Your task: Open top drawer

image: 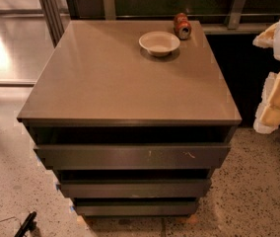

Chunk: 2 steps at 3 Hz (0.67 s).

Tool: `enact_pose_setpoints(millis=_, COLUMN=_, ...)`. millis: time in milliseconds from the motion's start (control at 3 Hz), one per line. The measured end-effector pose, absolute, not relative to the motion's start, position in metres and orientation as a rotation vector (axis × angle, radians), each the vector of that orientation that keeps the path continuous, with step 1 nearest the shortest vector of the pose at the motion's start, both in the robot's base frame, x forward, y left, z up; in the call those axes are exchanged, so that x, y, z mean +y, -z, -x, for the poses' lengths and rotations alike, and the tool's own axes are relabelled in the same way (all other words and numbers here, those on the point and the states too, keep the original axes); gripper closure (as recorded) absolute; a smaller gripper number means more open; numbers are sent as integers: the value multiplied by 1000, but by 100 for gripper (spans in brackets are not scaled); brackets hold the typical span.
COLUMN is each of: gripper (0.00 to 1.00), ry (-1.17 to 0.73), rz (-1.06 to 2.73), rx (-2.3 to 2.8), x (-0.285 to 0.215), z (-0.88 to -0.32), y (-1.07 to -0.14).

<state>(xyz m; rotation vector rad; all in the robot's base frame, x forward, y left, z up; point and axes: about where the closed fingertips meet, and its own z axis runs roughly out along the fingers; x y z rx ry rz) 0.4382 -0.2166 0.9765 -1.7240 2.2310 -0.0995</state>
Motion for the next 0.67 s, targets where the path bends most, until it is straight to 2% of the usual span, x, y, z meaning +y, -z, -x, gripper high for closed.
enact_pose_setpoints(millis=333, gripper=0, ry=100, rz=1724, rx=2231, x=-217, z=-438, y=-977)
enact_pose_setpoints(millis=667, gripper=18, ry=100, rz=1724, rx=2231, x=-217, z=-438, y=-977)
